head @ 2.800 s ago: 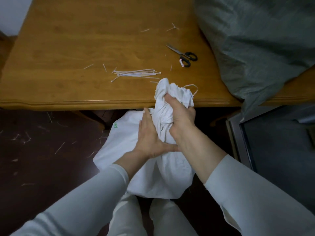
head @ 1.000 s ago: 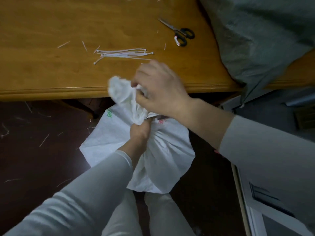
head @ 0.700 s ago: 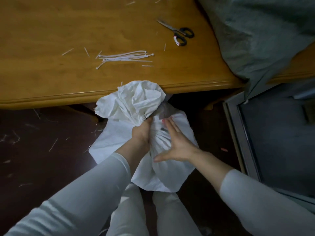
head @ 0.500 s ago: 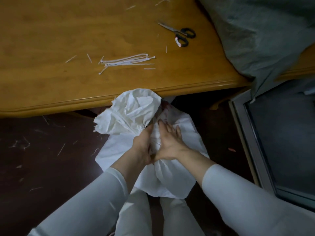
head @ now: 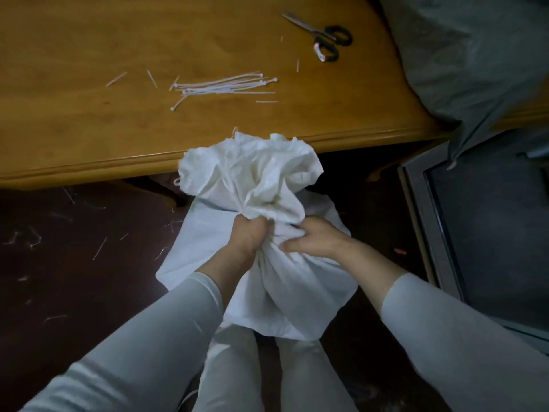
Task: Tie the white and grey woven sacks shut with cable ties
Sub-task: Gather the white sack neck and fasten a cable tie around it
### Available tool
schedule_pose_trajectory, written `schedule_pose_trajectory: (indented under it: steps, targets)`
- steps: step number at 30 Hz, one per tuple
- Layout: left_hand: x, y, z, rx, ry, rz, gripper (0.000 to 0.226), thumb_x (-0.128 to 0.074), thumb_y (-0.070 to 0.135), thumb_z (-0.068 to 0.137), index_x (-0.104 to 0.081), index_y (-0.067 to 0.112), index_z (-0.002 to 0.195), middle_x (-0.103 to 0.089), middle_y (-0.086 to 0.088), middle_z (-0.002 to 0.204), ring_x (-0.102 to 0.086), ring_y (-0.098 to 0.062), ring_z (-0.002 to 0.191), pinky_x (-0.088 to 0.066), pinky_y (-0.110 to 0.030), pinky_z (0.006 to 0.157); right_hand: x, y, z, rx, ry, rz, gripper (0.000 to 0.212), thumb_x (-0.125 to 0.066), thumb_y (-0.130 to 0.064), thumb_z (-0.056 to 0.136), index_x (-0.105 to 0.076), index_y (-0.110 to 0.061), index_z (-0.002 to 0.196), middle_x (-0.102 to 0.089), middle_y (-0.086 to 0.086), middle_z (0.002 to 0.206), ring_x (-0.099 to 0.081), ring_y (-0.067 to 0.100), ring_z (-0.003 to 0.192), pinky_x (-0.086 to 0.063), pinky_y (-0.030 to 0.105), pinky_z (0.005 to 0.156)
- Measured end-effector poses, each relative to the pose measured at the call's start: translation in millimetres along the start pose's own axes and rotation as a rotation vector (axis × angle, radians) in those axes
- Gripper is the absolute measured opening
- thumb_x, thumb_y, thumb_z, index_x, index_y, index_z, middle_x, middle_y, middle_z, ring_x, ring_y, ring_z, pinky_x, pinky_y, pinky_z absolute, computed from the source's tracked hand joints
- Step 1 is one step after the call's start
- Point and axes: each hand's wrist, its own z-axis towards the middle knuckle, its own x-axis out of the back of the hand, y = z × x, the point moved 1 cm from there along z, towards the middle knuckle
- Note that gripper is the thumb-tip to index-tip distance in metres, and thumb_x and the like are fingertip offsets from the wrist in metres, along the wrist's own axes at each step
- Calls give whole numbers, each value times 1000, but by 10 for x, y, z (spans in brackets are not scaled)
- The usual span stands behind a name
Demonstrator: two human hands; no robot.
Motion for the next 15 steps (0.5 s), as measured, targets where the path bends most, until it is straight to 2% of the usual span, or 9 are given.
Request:
schedule_pose_trajectory:
  steps: [1, 3, 5, 6, 8, 10, 11, 13, 15]
  targets:
    - [15, 12, 39, -9, -37, 27, 48, -61, 35, 62, -57, 22, 108, -61, 0, 112, -59, -8, 89, -48, -26, 81, -4, 31, -78, 57, 150, 43, 32, -65, -28, 75, -62, -14, 104, -61, -1, 108, -58, 18, 105, -48, 35, 91]
    - [25, 32, 130, 11, -88, 73, 40, -69, 37, 61, -61, 27, 98, -65, 6, 110, -61, -11, 98, -48, -29, 90, -8, 70, -293, 386, 503, -25, 31, -55, -17, 76, -58, -14, 107, -58, 2, 112, -55, 16, 106, -47, 26, 90]
    - [-11, 58, 167, 25, -151, 108, 36, -68, 37, 61, -64, 26, 96, -67, 5, 104, -63, -11, 94, -50, -27, 86, 6, 106, -409, 799, 600, -353, 38, -47, -5, 81, -53, -14, 118, -59, 11, 124, -52, 20, 118, -41, 26, 101]
    - [-44, 67, 172, 27, -191, 125, 41, -66, 37, 65, -63, 23, 104, -66, 4, 108, -63, -12, 94, -50, -25, 83, 56, 158, -355, 947, 558, -571, 46, -43, 0, 85, -47, -14, 128, -53, 12, 135, -45, 22, 128, -36, 30, 108]
    - [-91, 70, 176, -2, -248, 191, 50, -63, 38, 73, -56, 19, 119, -60, 4, 118, -60, -12, 103, -49, -26, 89, 220, 150, -100, 1004, 502, -935, 58, -37, 1, 90, -26, -14, 145, -33, 6, 150, -18, 19, 144, -20, 32, 117]
    - [-97, 37, 199, -9, -296, 211, 40, -71, 30, 67, -61, 25, 106, -65, 5, 111, -60, -11, 107, -47, -31, 99, 396, 35, 178, 968, 376, -1017, 54, -34, -10, 91, -29, -13, 145, -32, 4, 150, -6, 15, 146, -2, 31, 118]
    - [-93, 34, 201, -13, -324, 215, 37, -75, 24, 66, -62, 27, 100, -67, 7, 106, -60, -9, 106, -46, -31, 100, 450, -56, 271, 973, 312, -1092, 51, -32, -15, 90, -37, -12, 141, -39, 4, 147, -11, 17, 145, 1, 32, 117]
    - [-75, 13, 232, -36, -362, 210, 54, -80, 17, 64, -59, 21, 113, -68, 4, 109, -60, -9, 109, -45, -31, 102, 468, -207, 420, 950, 244, -1352, 45, -24, -15, 93, -49, -14, 131, -56, 0, 134, -31, 22, 139, -7, 42, 115]
    - [-70, -13, 249, -60, -355, 203, 64, -82, 13, 60, -57, 9, 119, -68, -5, 112, -62, -17, 109, -48, -35, 99, 414, -360, 542, 893, 110, -1544, 37, -32, -13, 95, -68, -22, 102, -71, -8, 100, -58, 17, 118, -24, 45, 111]
